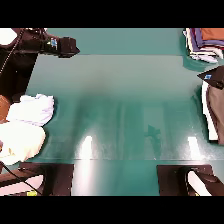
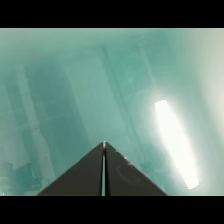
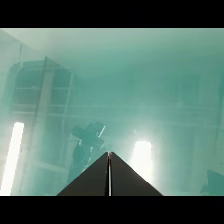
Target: Fold the shirts.
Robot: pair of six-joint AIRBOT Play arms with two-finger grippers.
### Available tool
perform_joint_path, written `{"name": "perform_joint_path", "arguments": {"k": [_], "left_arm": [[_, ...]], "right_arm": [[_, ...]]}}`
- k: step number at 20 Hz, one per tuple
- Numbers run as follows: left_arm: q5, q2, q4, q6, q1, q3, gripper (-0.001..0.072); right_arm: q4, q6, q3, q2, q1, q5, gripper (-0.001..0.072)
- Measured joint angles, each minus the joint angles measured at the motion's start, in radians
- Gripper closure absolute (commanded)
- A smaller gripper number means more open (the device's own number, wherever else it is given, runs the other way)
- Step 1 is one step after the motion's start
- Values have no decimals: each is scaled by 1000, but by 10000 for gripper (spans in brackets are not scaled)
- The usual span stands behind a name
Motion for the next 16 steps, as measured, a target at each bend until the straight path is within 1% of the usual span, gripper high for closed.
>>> {"name": "perform_joint_path", "arguments": {"k": [16], "left_arm": [[15,1,0,0,0,1,684]], "right_arm": [[0,0,0,0,1,-1,694]]}}
